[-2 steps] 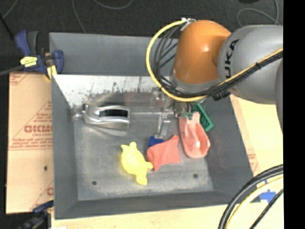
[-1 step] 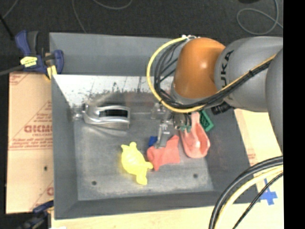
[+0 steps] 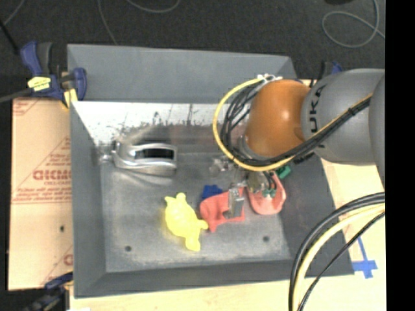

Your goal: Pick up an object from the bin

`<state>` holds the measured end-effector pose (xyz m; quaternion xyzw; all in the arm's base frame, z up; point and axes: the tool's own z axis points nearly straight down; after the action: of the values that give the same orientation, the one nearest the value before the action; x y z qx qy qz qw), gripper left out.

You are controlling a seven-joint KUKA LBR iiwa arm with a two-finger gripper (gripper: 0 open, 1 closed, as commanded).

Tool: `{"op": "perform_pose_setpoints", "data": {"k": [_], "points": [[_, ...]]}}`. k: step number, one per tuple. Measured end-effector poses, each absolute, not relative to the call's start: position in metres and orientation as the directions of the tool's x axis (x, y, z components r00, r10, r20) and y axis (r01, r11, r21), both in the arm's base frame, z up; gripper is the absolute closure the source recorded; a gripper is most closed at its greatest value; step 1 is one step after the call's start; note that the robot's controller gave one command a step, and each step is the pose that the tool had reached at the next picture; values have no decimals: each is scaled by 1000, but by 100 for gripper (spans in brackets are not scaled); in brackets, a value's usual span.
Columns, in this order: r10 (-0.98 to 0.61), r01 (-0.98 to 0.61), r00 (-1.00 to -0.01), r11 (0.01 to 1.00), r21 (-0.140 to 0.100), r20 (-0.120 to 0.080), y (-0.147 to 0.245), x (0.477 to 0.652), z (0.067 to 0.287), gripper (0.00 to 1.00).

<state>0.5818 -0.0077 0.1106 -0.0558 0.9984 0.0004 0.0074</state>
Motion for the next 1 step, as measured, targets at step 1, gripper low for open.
{"op": "perform_pose_setpoints", "data": {"k": [1], "points": [[-164, -164, -986, 986, 0, -9, 15, 590, 71, 100]]}}
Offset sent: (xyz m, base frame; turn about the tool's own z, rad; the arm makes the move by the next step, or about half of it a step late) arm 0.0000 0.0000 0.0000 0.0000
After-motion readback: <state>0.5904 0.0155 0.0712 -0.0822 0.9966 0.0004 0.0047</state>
